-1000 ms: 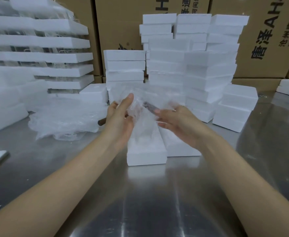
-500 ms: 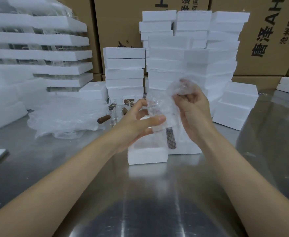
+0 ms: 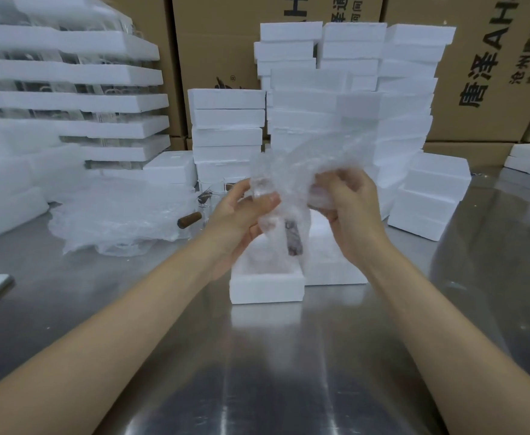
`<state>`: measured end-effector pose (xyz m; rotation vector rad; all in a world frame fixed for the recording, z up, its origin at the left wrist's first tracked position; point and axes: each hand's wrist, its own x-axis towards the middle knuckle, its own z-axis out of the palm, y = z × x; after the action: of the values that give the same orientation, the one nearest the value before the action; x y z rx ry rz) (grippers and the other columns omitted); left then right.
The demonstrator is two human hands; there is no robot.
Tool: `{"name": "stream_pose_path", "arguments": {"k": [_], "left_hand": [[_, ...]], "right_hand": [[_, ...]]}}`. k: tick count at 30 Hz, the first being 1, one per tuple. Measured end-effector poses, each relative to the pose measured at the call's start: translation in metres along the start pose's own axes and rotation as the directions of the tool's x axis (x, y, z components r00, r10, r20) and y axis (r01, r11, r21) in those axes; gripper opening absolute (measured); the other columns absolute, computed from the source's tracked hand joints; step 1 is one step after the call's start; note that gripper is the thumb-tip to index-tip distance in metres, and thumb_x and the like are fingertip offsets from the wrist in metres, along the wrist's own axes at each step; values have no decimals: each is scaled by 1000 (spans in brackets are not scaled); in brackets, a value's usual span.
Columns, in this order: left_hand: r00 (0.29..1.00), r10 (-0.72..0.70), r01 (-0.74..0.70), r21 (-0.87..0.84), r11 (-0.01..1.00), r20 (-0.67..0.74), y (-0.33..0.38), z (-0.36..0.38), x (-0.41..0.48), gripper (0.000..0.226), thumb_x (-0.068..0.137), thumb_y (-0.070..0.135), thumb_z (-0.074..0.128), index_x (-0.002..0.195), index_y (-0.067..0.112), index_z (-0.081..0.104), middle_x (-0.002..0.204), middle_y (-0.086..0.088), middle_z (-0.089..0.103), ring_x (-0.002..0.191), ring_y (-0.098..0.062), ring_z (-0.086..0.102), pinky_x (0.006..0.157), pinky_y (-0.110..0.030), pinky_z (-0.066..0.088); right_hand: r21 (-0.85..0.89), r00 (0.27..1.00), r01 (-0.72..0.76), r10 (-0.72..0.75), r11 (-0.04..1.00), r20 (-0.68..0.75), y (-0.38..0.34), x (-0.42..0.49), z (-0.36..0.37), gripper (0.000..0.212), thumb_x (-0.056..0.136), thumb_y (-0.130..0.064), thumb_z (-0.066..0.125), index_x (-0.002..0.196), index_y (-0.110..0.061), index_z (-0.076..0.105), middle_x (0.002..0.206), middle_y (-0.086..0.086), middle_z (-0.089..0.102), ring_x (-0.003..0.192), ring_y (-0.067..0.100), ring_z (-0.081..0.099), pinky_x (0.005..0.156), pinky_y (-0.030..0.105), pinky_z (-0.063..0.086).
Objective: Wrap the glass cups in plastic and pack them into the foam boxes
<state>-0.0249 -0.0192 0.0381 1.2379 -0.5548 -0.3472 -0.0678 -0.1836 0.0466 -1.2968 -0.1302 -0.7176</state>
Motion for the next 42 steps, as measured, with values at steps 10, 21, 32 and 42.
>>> {"name": "stream_pose_path", "arguments": {"k": [10, 21, 32, 42], "left_hand": [[932, 309, -230, 351, 908, -188, -6, -1, 2, 73, 64, 38, 81, 129, 29, 50, 125, 9, 59, 103, -11, 66, 90, -31, 52], [987, 115, -116, 4, 993, 109, -3, -1, 0, 51, 84, 24, 64, 132, 8, 52, 125, -12, 64, 117, -28, 60, 103, -42, 45], [990, 126, -125, -16, 992, 70, 1, -5, 2, 52, 85, 18, 60, 134, 9, 50, 131, -19, 58, 119, -35, 58, 105, -46, 44], [984, 93, -64, -187, 980, 154, 6, 4, -2, 55, 86, 21, 46, 135, -4, 46, 133, -24, 54, 121, -35, 53, 104, -40, 43]], "right_hand": [[-139, 976, -103, 127, 985, 179, 1, -9, 5, 33, 94, -37, 53, 79, -12, 69, 81, -1, 72, 83, 13, 68, 80, 23, 50], [-215, 926, -119, 187, 969, 329, 8, -15, 8, 20, 96, -18, 53, 112, -19, 66, 109, 0, 71, 103, 15, 66, 88, 29, 52], [116, 772, -513, 398, 851, 496, -4, -12, 11, 70, 93, -64, 25, 135, -14, 52, 133, 11, 58, 127, 33, 50, 102, 49, 39], [2, 997, -15, 15, 1000, 73, 17, -14, 15, 52, 72, -3, 75, 103, -28, 42, 127, -5, 55, 102, 16, 66, 82, 34, 56]]}}
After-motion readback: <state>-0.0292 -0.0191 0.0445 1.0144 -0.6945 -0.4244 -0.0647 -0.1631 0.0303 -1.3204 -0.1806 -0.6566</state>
